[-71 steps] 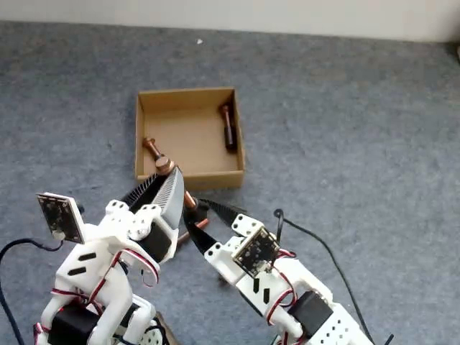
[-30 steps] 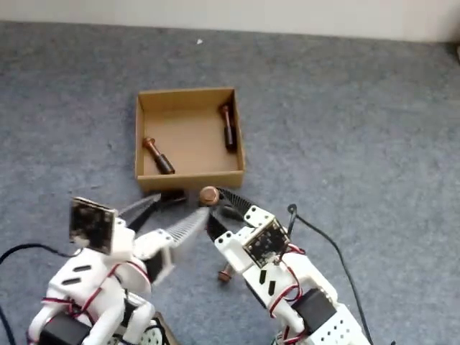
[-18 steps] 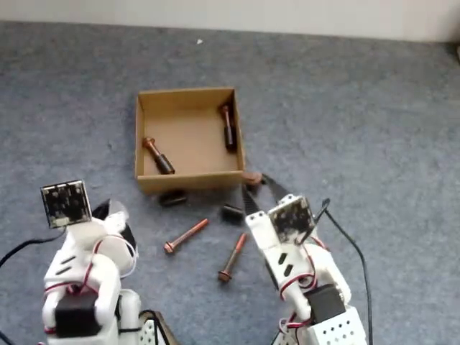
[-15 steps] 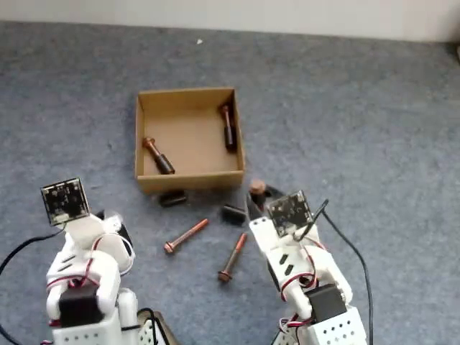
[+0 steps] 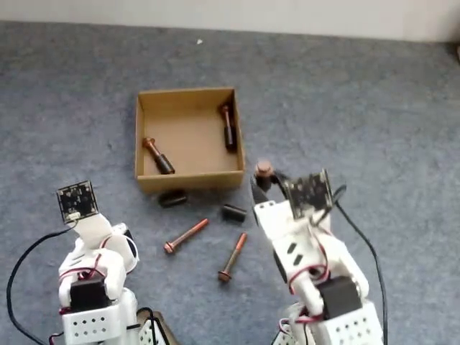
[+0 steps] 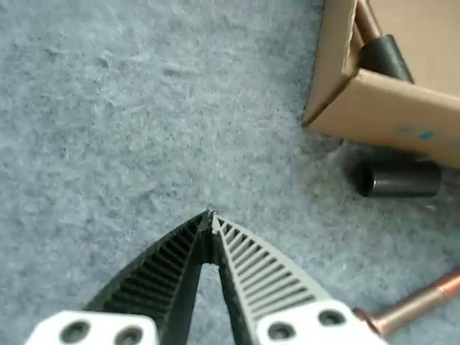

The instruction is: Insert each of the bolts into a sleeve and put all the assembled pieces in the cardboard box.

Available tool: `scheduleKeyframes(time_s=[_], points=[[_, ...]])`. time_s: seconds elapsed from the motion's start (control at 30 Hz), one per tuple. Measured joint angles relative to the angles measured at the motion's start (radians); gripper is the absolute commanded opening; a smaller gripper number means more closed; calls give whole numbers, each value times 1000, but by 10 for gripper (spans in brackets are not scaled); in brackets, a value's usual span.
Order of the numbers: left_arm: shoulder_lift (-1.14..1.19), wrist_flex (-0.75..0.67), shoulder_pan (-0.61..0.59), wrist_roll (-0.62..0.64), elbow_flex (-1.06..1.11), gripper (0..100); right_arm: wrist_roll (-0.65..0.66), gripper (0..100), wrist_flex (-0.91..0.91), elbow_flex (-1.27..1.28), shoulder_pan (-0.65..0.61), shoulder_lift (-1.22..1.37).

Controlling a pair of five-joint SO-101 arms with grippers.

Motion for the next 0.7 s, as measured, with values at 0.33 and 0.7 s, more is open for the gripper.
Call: scheduleKeyframes(time_s=[0.33,0.7], points=[[2,-115,0,0,28,6,0,5,-304,-256,-129,638],[2,-115,0,0,28,6,0,6,-410,-546,-135,1206]])
